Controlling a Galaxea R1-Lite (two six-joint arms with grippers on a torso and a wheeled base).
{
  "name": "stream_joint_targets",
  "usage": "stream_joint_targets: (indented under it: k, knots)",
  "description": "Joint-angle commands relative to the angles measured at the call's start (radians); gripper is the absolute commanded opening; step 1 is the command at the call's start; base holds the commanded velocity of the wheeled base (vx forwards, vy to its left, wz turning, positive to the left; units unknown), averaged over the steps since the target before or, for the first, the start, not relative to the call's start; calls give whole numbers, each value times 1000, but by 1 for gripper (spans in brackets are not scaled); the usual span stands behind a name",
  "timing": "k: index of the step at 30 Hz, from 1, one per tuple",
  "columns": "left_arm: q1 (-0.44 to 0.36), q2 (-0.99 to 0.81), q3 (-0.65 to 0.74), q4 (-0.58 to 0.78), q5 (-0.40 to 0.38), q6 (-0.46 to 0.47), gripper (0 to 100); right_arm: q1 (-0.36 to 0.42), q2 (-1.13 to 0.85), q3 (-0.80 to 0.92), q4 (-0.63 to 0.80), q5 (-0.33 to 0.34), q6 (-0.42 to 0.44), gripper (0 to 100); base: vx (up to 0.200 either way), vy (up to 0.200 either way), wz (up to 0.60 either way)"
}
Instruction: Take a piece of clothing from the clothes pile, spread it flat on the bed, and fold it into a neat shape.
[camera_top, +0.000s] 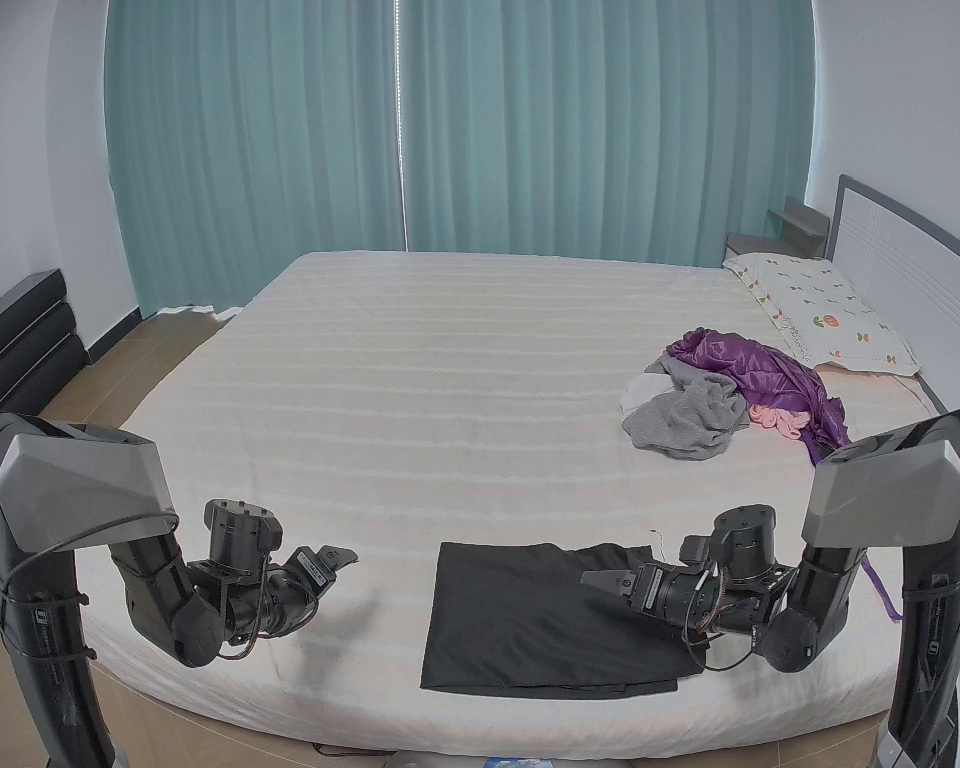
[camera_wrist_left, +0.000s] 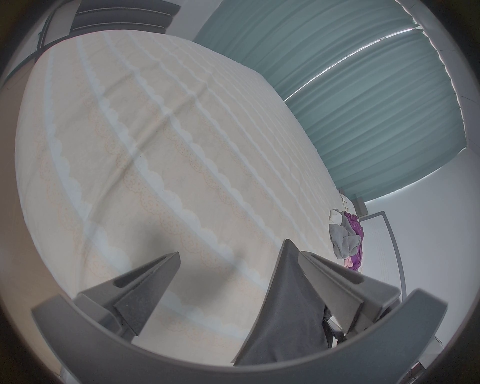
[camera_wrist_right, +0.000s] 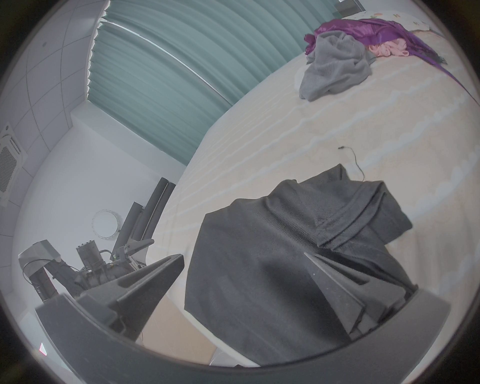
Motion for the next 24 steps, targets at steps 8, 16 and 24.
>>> stream_joint_targets:
  k: [8,16,24]
  knots:
    - [-2,5,0,-2,1,0,100,-52,81,-191,157,-58,4,100,0,0,0]
    - [-2,6,0,-2,1,10,100,-187,73,-237,146,-118,2,100,0,0,0]
    - [-2,6,0,-2,1,11,100,-255,110,-258,145,-101,4,100,0,0,0]
